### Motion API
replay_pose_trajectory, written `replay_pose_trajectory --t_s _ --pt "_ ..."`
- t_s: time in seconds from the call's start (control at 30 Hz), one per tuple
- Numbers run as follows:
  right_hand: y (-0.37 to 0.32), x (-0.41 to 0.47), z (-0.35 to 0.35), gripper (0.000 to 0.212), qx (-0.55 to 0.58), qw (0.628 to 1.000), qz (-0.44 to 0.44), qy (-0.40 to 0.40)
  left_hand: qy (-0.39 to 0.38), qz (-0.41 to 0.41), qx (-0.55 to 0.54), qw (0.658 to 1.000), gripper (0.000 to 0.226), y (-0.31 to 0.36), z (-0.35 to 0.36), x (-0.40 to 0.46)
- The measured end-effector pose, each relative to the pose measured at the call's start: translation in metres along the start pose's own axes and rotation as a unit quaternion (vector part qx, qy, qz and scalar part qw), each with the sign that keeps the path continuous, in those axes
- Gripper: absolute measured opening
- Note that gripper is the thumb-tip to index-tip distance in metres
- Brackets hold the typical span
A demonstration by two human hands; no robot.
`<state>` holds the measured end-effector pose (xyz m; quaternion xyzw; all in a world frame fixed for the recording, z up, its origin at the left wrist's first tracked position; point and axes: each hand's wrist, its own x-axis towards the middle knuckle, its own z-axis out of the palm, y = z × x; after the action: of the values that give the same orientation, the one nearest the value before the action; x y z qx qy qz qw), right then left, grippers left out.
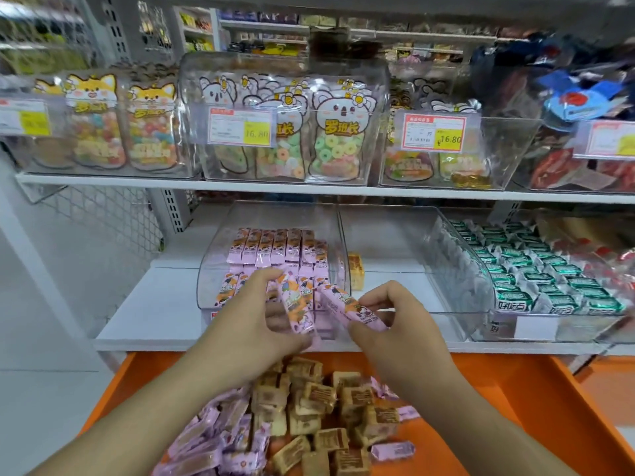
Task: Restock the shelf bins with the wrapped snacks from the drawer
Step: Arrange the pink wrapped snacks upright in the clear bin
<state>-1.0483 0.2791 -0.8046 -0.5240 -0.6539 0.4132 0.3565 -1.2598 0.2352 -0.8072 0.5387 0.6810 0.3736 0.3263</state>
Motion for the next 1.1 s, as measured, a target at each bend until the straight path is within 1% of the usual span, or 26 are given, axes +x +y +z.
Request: replay_pose_trajectory --t_s 0.03,0.13,0.2,0.3,0.37,0.47,0.6,0.7,0.8,0.87,0.97,1.1 --pt "0.002 0.005 -0.004 0.022 0.004 1.000 -0.005 0.014 0.000 0.019 0.029 0.999 0.100 0.002 -0.001 0.014" --pt "0.008 0.020 -0.011 0.023 0.015 0.999 -0.013 0.049 0.016 0.096 0.149 0.984 0.108 0.007 -0.003 0.066" --pt "0.013 0.030 -0.015 0.022 0.017 0.998 -0.011 0.067 0.023 0.118 0.212 0.970 0.106 0.011 -0.001 0.103" --pt "0.019 0.042 -0.018 0.021 0.023 0.997 -0.007 0.080 0.002 0.105 0.299 0.949 0.097 0.012 0.002 0.160" --pt "0.022 0.049 -0.019 0.020 0.029 0.996 -0.006 0.081 -0.025 0.098 0.332 0.938 0.093 0.007 0.005 0.191" --pt "0.028 0.057 -0.020 0.020 0.032 0.996 -0.001 0.080 -0.062 0.091 0.379 0.919 0.101 -0.001 0.011 0.220" --pt "0.033 0.065 -0.021 0.020 0.042 0.996 0.016 0.079 -0.073 0.067 0.448 0.888 0.101 -0.006 0.020 0.240" --pt "0.037 0.068 -0.019 0.020 0.024 0.996 0.014 0.088 -0.075 0.044 0.473 0.877 0.096 -0.005 0.023 0.246" --pt "0.036 0.068 -0.017 0.020 0.021 0.996 0.017 0.090 -0.064 0.057 0.481 0.872 0.083 -0.004 0.025 0.244" --pt "0.036 0.066 -0.017 0.020 0.019 0.996 0.017 0.090 -0.068 0.061 0.469 0.879 0.080 -0.008 0.025 0.242" --pt "0.033 0.063 -0.017 0.019 0.023 0.996 0.016 0.090 -0.068 0.055 0.441 0.893 0.082 -0.014 0.023 0.234" --pt "0.029 0.060 -0.018 0.018 0.025 0.996 0.001 0.091 -0.024 0.095 0.401 0.911 0.067 -0.015 0.020 0.209"
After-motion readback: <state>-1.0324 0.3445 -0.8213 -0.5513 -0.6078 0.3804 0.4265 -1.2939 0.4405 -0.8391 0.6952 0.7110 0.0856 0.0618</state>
